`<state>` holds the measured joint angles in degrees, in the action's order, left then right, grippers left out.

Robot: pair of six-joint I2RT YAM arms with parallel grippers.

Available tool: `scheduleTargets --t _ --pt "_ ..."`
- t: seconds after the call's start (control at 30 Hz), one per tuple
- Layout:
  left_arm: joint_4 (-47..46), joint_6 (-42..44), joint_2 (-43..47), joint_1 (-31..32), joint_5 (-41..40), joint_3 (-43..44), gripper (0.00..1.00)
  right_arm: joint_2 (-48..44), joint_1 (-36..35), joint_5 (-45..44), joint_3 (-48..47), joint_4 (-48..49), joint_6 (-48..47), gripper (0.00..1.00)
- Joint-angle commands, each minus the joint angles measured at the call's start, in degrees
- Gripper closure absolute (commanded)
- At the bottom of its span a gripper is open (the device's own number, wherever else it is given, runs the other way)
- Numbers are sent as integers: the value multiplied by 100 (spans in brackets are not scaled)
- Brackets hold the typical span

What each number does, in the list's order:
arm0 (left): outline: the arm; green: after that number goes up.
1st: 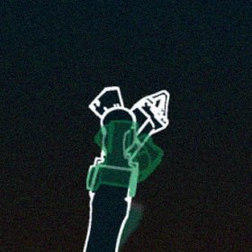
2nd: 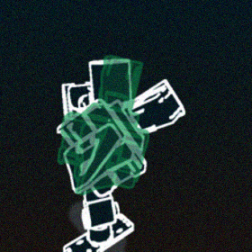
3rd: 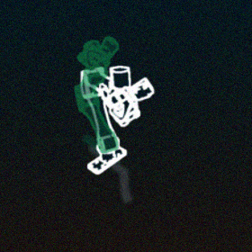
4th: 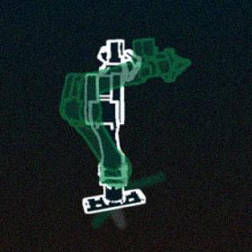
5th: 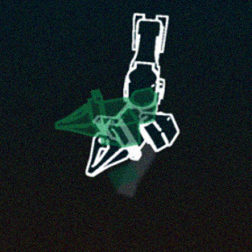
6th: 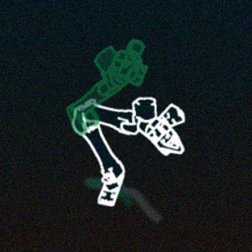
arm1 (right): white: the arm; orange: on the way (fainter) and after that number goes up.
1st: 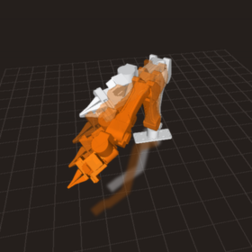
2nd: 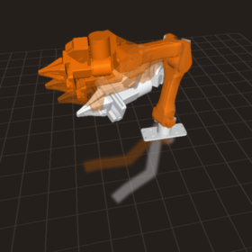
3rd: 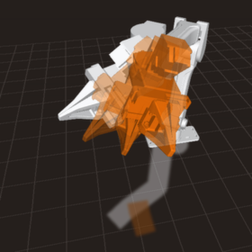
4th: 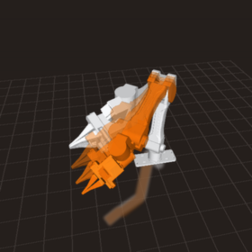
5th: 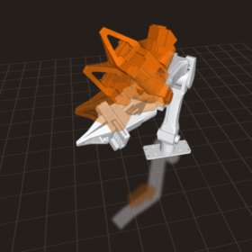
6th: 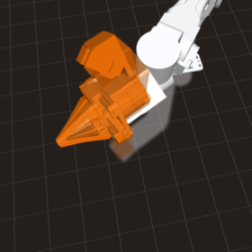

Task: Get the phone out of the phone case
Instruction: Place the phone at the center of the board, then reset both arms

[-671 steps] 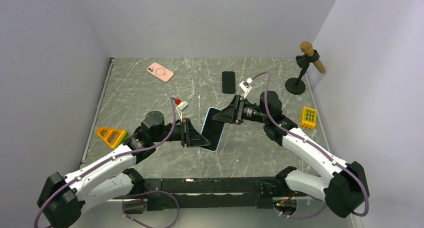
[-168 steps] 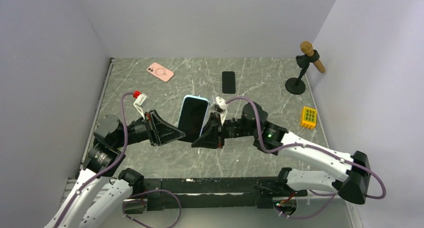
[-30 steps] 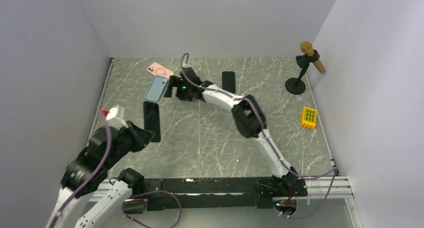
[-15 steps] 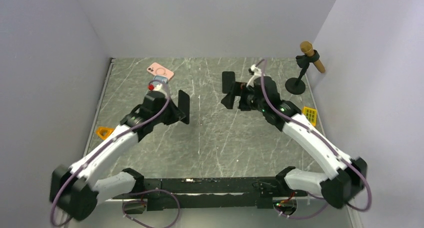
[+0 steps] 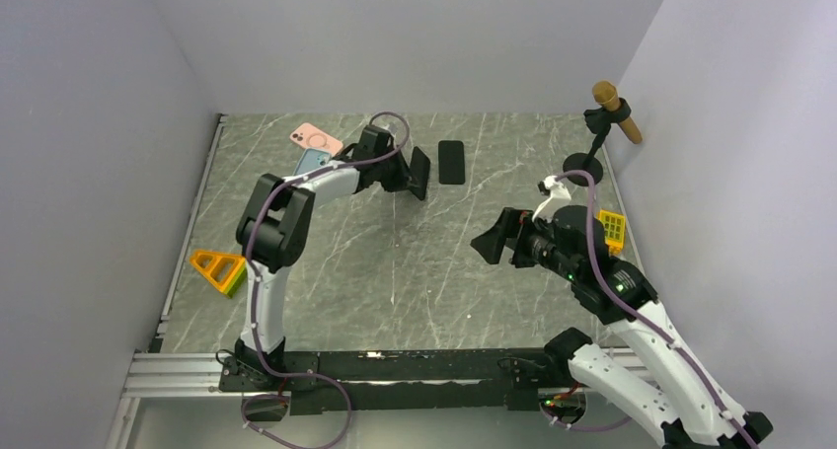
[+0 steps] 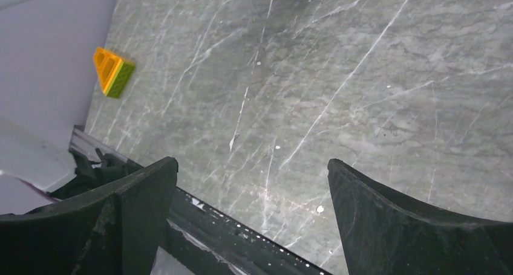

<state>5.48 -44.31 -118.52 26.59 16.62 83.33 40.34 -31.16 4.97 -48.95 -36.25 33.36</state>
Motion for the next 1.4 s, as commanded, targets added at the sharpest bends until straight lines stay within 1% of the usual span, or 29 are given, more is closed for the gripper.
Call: scheduleTargets --t 0.0,0.07,0.13,0.2,0.27,0.33,0.47,0.53,0.57,0.63,0.73,0.8,0.83,0.93,1.03,1.1,1.17,1.23,1.3,1.37 --pt "-495 -195 -577 -18 269 895 100 -410 23 -52 11 -467 139 3" --pt "-473 -377 -1013 -44 368 1313 100 -529 18 -103 -8 -586 123 3" --pt "-164 -415 -1425 -40 405 1835 98 -629 19 -114 17 -628 118 3" --pt "35 -513 -1653 -54 326 2104 90 -683 24 -111 65 -650 109 3" --pt "-82 -664 -1662 -88 325 1918 73 -685 20 -111 63 -708 92 3" --pt "-126 -667 -1534 -109 271 1672 59 -697 28 -119 69 -725 121 3" --pt "299 -301 -1152 -167 227 1458 17 -677 19 -180 1 -752 234 3" --pt "823 17 -804 -200 44 1458 3 -587 20 -200 -62 -817 247 3" --pt "1003 166 -633 -220 -42 1387 1 -533 24 -232 -103 -867 240 2" --pt "1298 422 -164 -275 -172 1150 1 -478 15 -346 -179 -987 210 2" --pt "1788 748 631 -348 -295 697 0 -556 20 -748 -253 -1187 257 0" --pt "1929 1021 1299 -348 -301 211 1 -674 17 -1064 -268 -1317 345 0" --pt "1864 1101 1712 -347 -256 -179 1 -751 15 -1154 -248 -1341 358 0" --pt "1576 1170 3236 -309 -119 -1556 0 -940 19 -1434 -173 -1410 371 0" --pt "1781 1157 5023 -215 -292 -2827 1 -1028 15 -1761 -172 -1603 396 0" --pt "2066 1186 6299 -167 -492 -3365 1 -1136 15 -1842 -117 -1589 467 0" --pt "2530 1229 7468 -169 -735 -3620 1 -1258 11 -1723 -60 -1441 432 0" --pt "3014 1260 8422 -180 -883 -3620 1 -1329 13 -1692 -84 -1347 433 0" --pt "3489 1249 9097 -189 -915 -3415 0 -1407 15 -1704 -169 -1304 412 0" --pt "3846 1247 9538 -189 -883 -3145 1 -1500 18 -1718 -282 -1238 384 0"
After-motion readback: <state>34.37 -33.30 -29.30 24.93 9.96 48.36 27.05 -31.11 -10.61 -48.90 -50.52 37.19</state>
